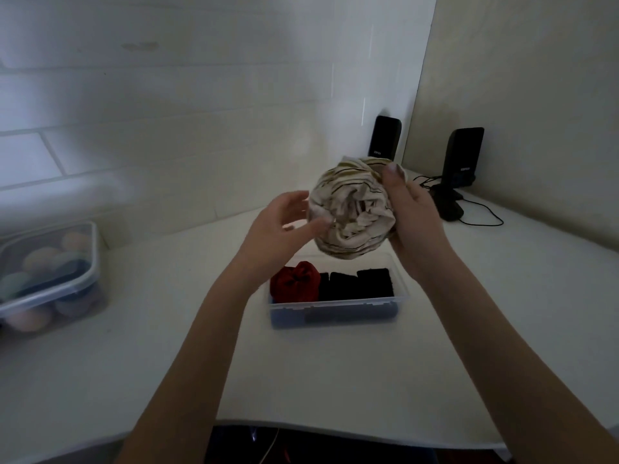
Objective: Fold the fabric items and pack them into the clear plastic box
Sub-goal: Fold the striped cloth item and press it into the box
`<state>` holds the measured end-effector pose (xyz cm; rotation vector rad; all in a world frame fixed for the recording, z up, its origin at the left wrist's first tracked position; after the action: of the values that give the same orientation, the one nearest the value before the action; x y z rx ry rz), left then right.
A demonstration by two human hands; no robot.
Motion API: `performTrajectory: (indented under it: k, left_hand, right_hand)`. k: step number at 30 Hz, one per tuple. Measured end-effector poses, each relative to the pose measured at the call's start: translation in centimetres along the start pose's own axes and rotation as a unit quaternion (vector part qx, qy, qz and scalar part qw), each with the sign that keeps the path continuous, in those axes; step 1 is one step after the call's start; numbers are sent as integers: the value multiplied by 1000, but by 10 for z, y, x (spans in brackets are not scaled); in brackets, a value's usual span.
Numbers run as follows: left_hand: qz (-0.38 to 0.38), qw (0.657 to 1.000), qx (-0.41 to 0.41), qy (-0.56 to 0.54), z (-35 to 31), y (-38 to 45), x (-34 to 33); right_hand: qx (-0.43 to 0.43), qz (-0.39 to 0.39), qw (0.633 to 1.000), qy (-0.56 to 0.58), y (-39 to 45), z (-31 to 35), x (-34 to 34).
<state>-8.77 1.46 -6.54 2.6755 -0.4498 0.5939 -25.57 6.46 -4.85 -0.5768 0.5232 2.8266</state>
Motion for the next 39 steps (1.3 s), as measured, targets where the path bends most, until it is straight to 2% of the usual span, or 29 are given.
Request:
performTrajectory:
  k: [3, 7, 9, 12, 15, 17, 18, 19, 21, 22, 23, 25, 27, 29, 30, 32, 33, 34, 36, 39]
  left_hand:
    - [58, 990, 43, -121, -2, 4, -13]
    - [35, 975, 48, -214, 4, 5, -14]
    - [2, 977, 51, -206, 11, 5, -10]
    - [-52, 991, 36, -120, 18, 5, -1]
    - [-86, 994, 47, -52, 20, 3, 7]
    - [-69, 988, 96, -94, 26, 1, 10]
    - [-37, 976, 133, -167, 29, 1, 9]
    - [10, 949, 166, -269, 33, 0, 6]
    - [87, 859, 191, -467, 32, -3, -1]
    - [96, 817, 183, -538, 30, -4, -1]
    - [101, 779, 156, -599, 30, -3, 0]
    - [124, 718, 51, -683, 20, -5, 4]
    - [124, 698, -7, -706, 12, -8, 6]
    - [97, 727, -43, -679, 8, -4, 10]
    - [90, 771, -49, -628, 7, -2, 10]
    - [59, 887, -21, -458, 9, 2, 5]
    - [29, 932, -15, -361, 10, 4, 2]
    - [5, 961, -22, -275, 8, 3, 1]
    - [17, 981, -51, -184, 4, 0, -5]
    - [104, 981, -59, -156, 0, -3, -14]
  right_hand:
    - [-66, 44, 992, 95, -4, -10, -16]
    - [-119, 58, 983, 127, -4, -21, -17]
    - [-158, 57, 964, 205, -4, -24, -17]
    - [-151, 48, 937, 312, -3, -19, -15]
    - [-125, 68, 926, 349, 0, -13, -10]
    - [-115, 73, 928, 347, 0, -9, -4]
    - [-115, 71, 929, 345, 1, -9, -1]
    - [-116, 69, 931, 338, 1, -10, 1]
    - [-120, 55, 952, 276, 1, -15, 5]
    - [-121, 43, 967, 218, 1, -19, 7]
    - [-121, 32, 981, 150, 1, -23, 9]
    - [-108, 31, 994, 10, -3, -27, 10]
    - [-92, 59, 988, -111, -9, -26, 3]
    - [-74, 92, 976, -181, -16, -23, -9]
    - [-65, 107, 972, -197, -18, -20, -15]
    - [-61, 142, 968, -199, -23, -17, -25]
    - [-67, 164, 965, -193, -26, -15, -28]
    - [-71, 186, 962, -186, -29, -14, -30]
    - [-75, 216, 958, -174, -33, -13, -34]
    - [-71, 227, 957, -169, -34, -9, -34]
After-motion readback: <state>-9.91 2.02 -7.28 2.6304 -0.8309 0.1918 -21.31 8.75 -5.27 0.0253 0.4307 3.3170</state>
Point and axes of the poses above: each hand's wrist, its own y-axis towards the middle knuckle, its own x-axis out of the back of the hand, z = x × y, the point moved 6 cm from there along y, towards the middle knuckle, and after that the axes turned 12 degrees about y, right-handed, at the moved point
